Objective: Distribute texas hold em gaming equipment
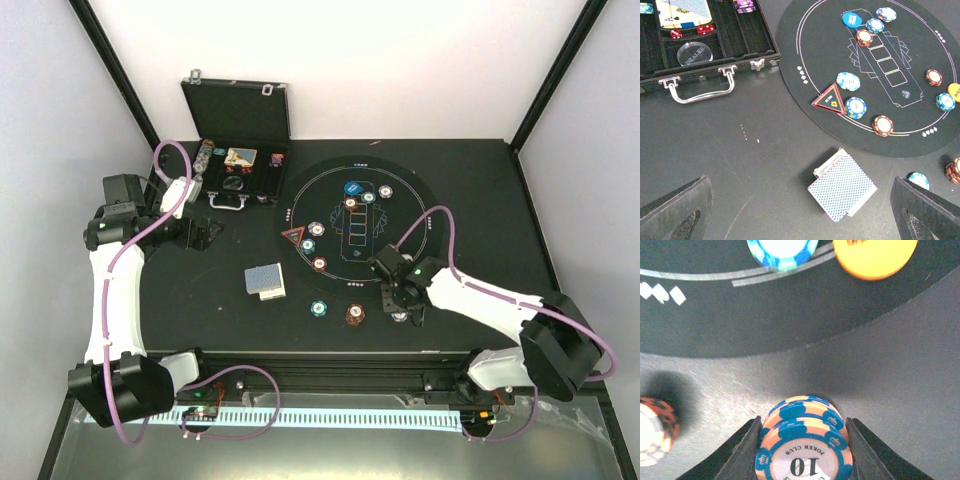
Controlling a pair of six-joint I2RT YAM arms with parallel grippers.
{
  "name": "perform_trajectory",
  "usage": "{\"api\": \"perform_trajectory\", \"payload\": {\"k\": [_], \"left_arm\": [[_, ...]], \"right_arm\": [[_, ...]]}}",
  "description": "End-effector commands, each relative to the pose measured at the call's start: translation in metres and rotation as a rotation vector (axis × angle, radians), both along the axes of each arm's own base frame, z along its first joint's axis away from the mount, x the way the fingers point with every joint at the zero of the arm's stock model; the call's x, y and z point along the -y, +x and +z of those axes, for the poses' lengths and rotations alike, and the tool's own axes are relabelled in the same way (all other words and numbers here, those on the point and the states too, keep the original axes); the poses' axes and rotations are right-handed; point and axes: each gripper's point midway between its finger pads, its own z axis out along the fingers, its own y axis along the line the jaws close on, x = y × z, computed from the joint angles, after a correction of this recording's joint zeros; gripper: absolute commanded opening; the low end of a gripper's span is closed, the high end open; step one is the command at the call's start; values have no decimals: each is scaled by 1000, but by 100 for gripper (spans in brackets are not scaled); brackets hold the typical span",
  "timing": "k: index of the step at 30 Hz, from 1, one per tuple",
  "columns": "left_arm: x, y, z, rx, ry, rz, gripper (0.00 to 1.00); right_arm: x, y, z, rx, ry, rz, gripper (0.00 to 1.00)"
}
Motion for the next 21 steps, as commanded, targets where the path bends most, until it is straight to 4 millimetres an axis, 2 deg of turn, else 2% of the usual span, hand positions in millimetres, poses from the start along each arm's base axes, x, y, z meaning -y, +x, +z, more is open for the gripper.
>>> {"api": "perform_trajectory", "payload": {"k": [1, 5, 11, 16, 21], "left_arm": [[0, -3, 4, 16, 2, -10, 99], [0, -3, 4, 14, 6, -10, 99], [-1, -4, 3, 10, 13, -8, 99], [-1, -5, 2, 6, 21, -11, 99], [-2, -7, 1, 3, 32, -15, 99]], "right_arm": [[2, 20, 38, 75, 29, -7, 25], [15, 47, 63, 133, 20, -38, 26], [53, 105, 70, 178, 9, -162, 25], [65, 149, 54, 169, 9, -232, 24], [60, 175, 27, 124, -2, -242, 23]]}}
